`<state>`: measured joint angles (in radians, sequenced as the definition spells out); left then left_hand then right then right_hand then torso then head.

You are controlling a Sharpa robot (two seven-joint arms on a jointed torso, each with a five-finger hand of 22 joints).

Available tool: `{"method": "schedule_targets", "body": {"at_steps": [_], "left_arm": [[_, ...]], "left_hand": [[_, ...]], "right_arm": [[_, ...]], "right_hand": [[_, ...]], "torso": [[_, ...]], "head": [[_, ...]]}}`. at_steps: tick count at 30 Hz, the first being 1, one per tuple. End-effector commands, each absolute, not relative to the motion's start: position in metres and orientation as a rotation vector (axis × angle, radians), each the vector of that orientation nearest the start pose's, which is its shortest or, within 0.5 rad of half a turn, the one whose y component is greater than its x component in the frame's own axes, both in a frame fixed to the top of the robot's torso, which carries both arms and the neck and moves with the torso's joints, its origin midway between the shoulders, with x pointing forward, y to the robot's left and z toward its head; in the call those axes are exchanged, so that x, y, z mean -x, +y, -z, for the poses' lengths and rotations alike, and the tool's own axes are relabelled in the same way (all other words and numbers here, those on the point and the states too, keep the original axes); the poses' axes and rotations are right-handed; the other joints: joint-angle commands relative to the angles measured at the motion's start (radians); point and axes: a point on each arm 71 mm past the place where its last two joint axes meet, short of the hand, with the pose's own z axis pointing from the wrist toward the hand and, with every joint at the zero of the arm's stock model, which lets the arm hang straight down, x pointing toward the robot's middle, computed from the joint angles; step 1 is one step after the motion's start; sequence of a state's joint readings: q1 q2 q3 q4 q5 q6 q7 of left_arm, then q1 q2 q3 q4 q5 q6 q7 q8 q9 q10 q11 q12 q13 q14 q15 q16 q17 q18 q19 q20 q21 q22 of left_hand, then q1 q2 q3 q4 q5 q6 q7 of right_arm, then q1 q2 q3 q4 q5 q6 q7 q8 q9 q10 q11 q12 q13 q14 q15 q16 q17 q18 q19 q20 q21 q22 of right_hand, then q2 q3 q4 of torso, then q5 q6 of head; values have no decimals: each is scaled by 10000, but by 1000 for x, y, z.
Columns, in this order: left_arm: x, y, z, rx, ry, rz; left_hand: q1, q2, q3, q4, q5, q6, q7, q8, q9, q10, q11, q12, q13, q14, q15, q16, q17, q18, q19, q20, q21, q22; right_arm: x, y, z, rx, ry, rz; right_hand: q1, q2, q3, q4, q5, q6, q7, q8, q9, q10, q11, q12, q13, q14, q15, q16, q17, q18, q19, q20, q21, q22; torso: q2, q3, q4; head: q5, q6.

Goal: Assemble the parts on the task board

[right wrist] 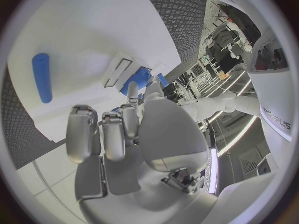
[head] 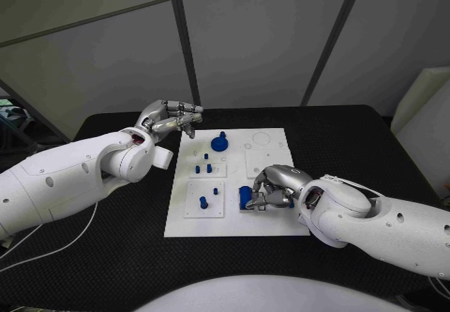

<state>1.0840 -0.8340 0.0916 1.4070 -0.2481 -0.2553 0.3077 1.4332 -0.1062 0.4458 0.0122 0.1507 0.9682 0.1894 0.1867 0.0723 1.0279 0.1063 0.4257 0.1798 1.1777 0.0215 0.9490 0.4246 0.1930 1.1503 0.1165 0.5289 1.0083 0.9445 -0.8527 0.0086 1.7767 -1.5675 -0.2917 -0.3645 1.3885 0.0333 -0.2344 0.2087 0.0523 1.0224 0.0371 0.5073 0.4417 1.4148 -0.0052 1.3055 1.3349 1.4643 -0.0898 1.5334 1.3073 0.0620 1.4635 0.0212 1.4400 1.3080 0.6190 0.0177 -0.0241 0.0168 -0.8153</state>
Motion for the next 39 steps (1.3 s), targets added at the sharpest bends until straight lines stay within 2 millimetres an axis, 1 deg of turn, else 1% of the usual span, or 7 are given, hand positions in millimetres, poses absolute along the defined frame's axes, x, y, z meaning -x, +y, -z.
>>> {"method": "schedule_targets", "body": {"at_steps": [1, 16, 19, 24, 27, 32, 39], "left_arm": [[-504, 236, 197, 9823, 14879, 14348], [-504, 235, 198, 9836, 14929, 14359], [-504, 235, 198, 9836, 14940, 14364], [-504, 236, 198, 9833, 14907, 14347], [-504, 237, 198, 9837, 14890, 14323], [-504, 239, 198, 9823, 14839, 14305], [-503, 240, 198, 9798, 14764, 14293]], "left_hand": [[-19, 60, 86, -28, 71, -42, -8, 31, -11, -75, 0, 67, 14, -64, 1, -11, -16, -101, -55, 9, -67, -14], [92, 85, 193, -141, 80, -46, -3, 49, -9, -94, 1, 104, 18, -80, -12, -11, -34, -96, -57, -8, -43, 7], [96, 85, 197, -146, 80, -47, -2, 49, -9, -96, 1, 106, 18, -80, -12, -12, -35, -96, -57, -8, -41, 9], [96, 85, 197, -146, 80, -47, -2, 49, -9, -96, 1, 106, 18, -80, -12, -12, -35, -96, -57, -8, -41, 9], [97, 83, 199, -149, 79, -48, -1, 49, -9, -97, 2, 106, 18, -81, -12, -12, -36, -96, -57, -9, -40, 10], [24, 60, 188, -126, 62, -57, 13, 54, -10, -110, 17, 121, 18, -82, 4, -7, -43, -106, -64, 0, -32, 19], [-198, 15, 102, -6, 36, -74, 13, 65, -10, -130, 26, 151, 19, -72, 31, 12, -51, -114, -80, 31, -49, 7]], "right_arm": [[-389, -143, 257, 1359, 19233, -6696], [-391, -142, 254, 1029, 18785, -6885], [-389, -145, 251, 930, 18615, -7058], [-384, -152, 245, 357, 18315, -8021], [-380, -162, 241, -368, 18259, -8630], [-377, -194, 237, -1787, 18334, -8656], [-378, -235, 240, -1834, 18672, -6733]], "right_hand": [[-276, -116, -172, 84, -36, -10, 70, 66, 17, 229, -217, -77, 149, 913, 21, -35, 1921, -147, -62, 25, -74, 754], [-133, 90, -126, 63, -7, -3, 36, 106, 53, 253, -240, -33, 193, 922, 12, -15, 1960, -151, -45, 33, -58, 783], [-126, 94, -125, 60, -5, -3, 35, 107, 55, 253, -241, -33, 194, 921, 12, -18, 1954, -150, -48, 33, -61, 778], [-88, 87, -184, 53, 35, -227, 125, -20, 13, 104, -176, -285, 12, 880, 52, -129, 1773, -93, -197, 59, -245, 544], [-3, 164, -192, 44, 235, -556, 277, -320, -116, -20, -57, -462, -106, 859, 141, -189, 1684, -57, -301, 122, -377, 385], [121, 375, -229, 88, 1294, -926, 551, -1111, -493, -432, 174, -1165, -609, 818, 336, -313, 1506, 22, -495, 297, -649, 64], [540, 721, -137, 6, 1723, -769, 667, -1974, -916, -657, 273, -1717, -1013, 785, 426, -423, 1361, 56, -550, 407, -771, -61]], "torso": [[2, 2, -1], [-6, 4, -19], [-4, 11, -3], [-15, 13, -33], [-17, 19, -39], [-30, 5, -54], [-9, 13, -108]], "head": [[3, -16], [-5, -22], [-11, -21], [0, 5], [-35, 32], [-121, 74], [-273, 155]]}}
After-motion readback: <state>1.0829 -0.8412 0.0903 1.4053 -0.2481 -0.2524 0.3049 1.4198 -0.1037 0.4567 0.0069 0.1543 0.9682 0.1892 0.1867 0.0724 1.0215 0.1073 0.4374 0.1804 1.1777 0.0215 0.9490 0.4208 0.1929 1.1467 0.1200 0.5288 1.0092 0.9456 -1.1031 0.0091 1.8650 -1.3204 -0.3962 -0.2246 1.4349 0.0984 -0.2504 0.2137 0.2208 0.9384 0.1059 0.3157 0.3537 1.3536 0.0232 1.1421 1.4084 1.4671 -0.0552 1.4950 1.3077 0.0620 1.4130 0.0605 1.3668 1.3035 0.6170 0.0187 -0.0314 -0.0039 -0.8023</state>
